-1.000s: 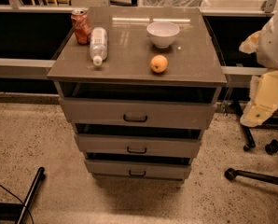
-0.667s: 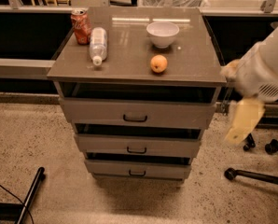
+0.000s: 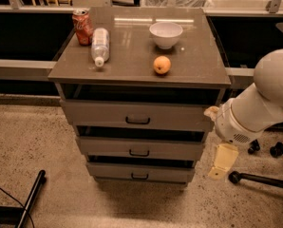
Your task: Open top drawer
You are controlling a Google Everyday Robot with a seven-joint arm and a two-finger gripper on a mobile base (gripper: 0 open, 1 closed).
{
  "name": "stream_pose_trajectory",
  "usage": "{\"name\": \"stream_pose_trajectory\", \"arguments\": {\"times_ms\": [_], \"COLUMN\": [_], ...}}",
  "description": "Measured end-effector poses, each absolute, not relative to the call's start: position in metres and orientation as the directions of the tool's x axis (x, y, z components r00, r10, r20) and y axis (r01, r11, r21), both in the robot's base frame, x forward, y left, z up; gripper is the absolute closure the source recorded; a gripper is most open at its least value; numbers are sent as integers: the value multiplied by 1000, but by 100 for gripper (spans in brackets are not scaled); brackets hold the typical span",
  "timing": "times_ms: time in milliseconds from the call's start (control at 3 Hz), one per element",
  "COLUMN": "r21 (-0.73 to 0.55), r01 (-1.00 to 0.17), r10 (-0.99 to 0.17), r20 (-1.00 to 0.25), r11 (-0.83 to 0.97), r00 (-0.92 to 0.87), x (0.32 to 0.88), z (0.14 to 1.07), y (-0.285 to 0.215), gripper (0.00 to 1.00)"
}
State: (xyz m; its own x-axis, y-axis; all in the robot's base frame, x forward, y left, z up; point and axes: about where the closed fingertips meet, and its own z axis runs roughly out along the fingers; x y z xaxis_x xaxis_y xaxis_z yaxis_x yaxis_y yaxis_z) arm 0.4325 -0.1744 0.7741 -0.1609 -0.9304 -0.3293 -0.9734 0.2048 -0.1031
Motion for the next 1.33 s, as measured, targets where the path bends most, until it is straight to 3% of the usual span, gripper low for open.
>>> {"name": "stream_pose_trajectory", "arguments": {"times_ms": [667, 1333], "r21": [-251, -244], "r01": [-961, -959], "r10": [-895, -868], "r20": [-446, -497], "r11": [117, 144], "r00": [7, -4], "x": [526, 594], "z": [713, 657], "y": [-154, -149], "gripper": [0, 3]}}
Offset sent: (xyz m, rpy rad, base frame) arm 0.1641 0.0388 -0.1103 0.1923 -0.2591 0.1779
